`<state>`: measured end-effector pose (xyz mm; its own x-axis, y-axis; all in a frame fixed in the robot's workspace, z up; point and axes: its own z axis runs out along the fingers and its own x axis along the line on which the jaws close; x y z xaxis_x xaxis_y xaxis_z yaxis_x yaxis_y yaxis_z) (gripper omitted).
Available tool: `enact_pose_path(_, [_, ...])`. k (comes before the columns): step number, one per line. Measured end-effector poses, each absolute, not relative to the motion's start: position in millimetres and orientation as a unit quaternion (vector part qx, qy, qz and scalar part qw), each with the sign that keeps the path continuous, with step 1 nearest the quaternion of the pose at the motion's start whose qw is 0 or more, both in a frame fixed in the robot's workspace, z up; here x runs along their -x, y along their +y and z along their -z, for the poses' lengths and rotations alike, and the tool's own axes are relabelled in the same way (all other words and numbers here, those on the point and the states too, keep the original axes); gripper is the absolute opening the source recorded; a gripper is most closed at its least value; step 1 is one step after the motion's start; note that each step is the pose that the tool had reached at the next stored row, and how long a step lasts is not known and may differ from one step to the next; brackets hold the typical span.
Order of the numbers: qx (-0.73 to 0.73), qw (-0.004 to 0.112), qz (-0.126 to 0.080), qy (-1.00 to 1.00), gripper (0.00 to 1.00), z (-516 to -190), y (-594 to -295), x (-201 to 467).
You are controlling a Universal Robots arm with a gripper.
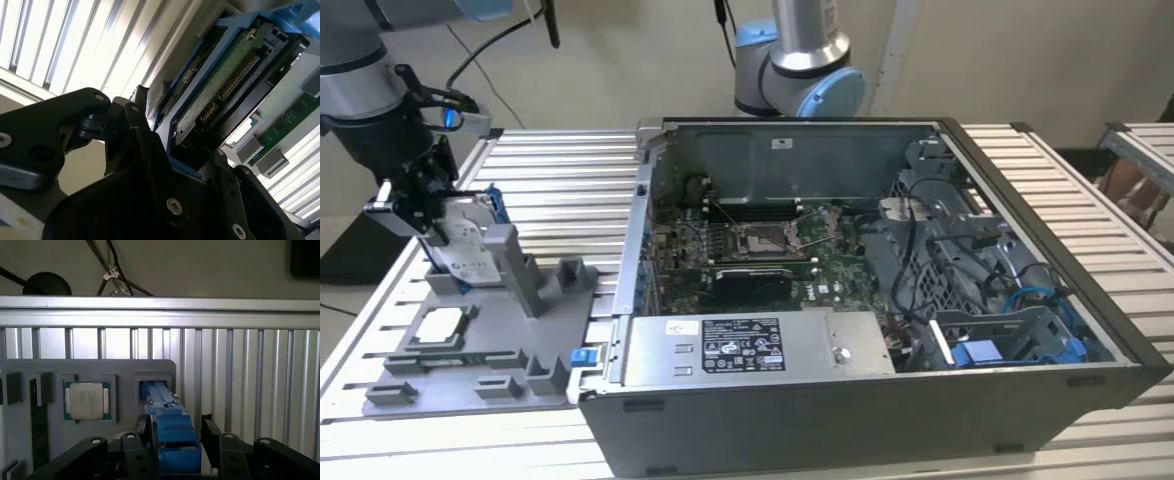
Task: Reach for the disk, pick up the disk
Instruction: 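Pick up the disk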
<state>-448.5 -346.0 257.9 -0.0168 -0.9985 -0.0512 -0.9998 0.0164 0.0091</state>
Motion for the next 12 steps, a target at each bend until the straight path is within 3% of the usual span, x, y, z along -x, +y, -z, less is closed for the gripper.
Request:
enact_pose_path(2, [0.701, 0.012, -0.018, 0.713, 1.00, -257.8, -346.4, 448.6])
enact_pose_path(5, [0.701, 0.021, -0.028, 0.712, 1.00, -257.6, -346.5, 449.1])
enact_pose_path(12, [0.701, 0.022, -0.027, 0.712, 1.00, -257.8, -346.4, 448.7])
